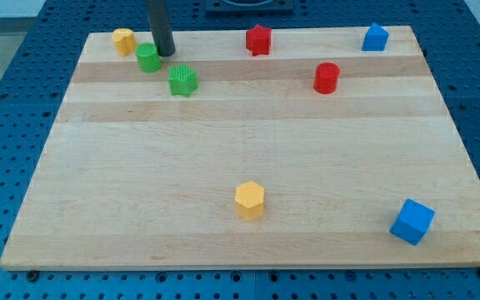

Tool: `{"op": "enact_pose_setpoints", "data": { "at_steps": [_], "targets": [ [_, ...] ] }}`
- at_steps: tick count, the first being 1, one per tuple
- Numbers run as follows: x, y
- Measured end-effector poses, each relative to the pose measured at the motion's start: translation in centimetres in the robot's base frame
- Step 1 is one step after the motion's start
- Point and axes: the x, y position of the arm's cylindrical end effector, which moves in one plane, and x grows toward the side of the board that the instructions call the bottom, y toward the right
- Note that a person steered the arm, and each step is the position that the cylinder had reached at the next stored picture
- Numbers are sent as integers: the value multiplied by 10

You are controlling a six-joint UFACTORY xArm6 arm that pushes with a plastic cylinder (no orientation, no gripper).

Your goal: Drag the green circle to the center left of the board

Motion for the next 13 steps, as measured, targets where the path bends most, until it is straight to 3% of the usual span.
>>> {"op": "enact_pose_setpoints", "data": {
  "at_steps": [2,5,7,13],
  "targets": [
    [-2,-8],
    [37,-48],
    [38,-82],
    [93,-78]
  ]
}}
